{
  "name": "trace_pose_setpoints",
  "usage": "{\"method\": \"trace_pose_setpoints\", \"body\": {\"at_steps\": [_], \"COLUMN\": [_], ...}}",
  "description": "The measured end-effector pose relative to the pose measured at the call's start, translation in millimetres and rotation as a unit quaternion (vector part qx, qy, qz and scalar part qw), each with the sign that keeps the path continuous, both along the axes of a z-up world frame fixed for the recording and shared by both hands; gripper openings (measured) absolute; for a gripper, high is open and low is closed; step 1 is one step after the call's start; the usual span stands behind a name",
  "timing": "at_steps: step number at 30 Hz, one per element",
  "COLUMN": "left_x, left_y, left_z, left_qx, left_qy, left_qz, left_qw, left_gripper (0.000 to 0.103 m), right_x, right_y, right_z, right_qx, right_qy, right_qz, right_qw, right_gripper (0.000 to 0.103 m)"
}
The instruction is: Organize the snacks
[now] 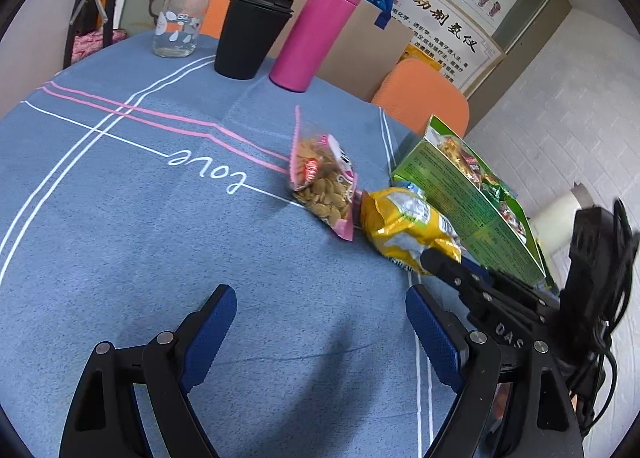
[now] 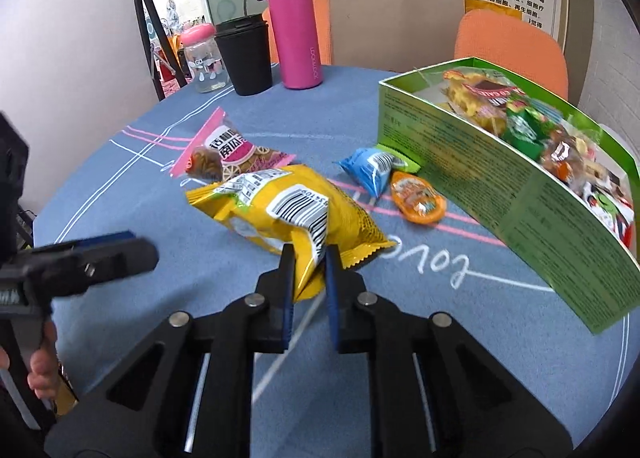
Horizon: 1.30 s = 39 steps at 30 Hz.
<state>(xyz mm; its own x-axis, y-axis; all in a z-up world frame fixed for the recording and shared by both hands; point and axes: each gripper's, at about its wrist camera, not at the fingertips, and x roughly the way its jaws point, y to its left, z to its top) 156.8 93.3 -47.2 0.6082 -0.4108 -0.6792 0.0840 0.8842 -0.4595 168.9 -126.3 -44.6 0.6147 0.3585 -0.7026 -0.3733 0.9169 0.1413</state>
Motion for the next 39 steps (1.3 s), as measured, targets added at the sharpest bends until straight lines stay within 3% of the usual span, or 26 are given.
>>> {"method": "trace_pose_setpoints", "body": {"at_steps": [5, 16, 24, 28, 31, 34, 39], "left_x": [9.1, 11.5, 7.5, 10.7, 12.4, 13.6, 6.7], "left_y": [-11.3, -26.9, -60.0, -74.9, -85.9, -92.6, -105.5], "left_z": [2.7, 22.1, 15.8, 14.1, 9.1, 4.0, 13.9], "left_qx": [-0.01, 0.019, 0.007, 0.004, -0.002, -0.025, -0.005], "left_qy": [-0.005, -0.027, -0.014, -0.008, -0.001, 0.009, -0.007], "left_qz": [-0.022, -0.032, -0.083, -0.11, -0.131, -0.144, -0.151], "left_qw": [0.9997, 0.9989, 0.9965, 0.9939, 0.9913, 0.9892, 0.9886], "left_gripper": [0.088, 0.088, 0.088, 0.076, 0.073, 0.055, 0.046], "right_x": [-16.6, -30.1, -41.5, -43.6, -44.3, -46.9, -53.7], "right_y": [-12.6, -18.3, -24.6, -28.4, -28.8, -31.7, -41.0], "right_z": [-1.2, -1.4, -2.7, -3.7, -6.7, -4.9, 11.8], "right_qx": [0.012, 0.03, 0.04, 0.049, 0.046, 0.051, 0.056], "right_qy": [0.004, 0.01, 0.013, 0.016, 0.021, 0.02, -0.006], "right_qz": [-0.003, -0.003, 0.001, -0.006, -0.009, -0.013, -0.022], "right_qw": [1.0, 1.0, 0.999, 0.999, 0.999, 0.998, 0.998], "right_gripper": [0.015, 0.015, 0.016, 0.016, 0.016, 0.016, 0.016]}}
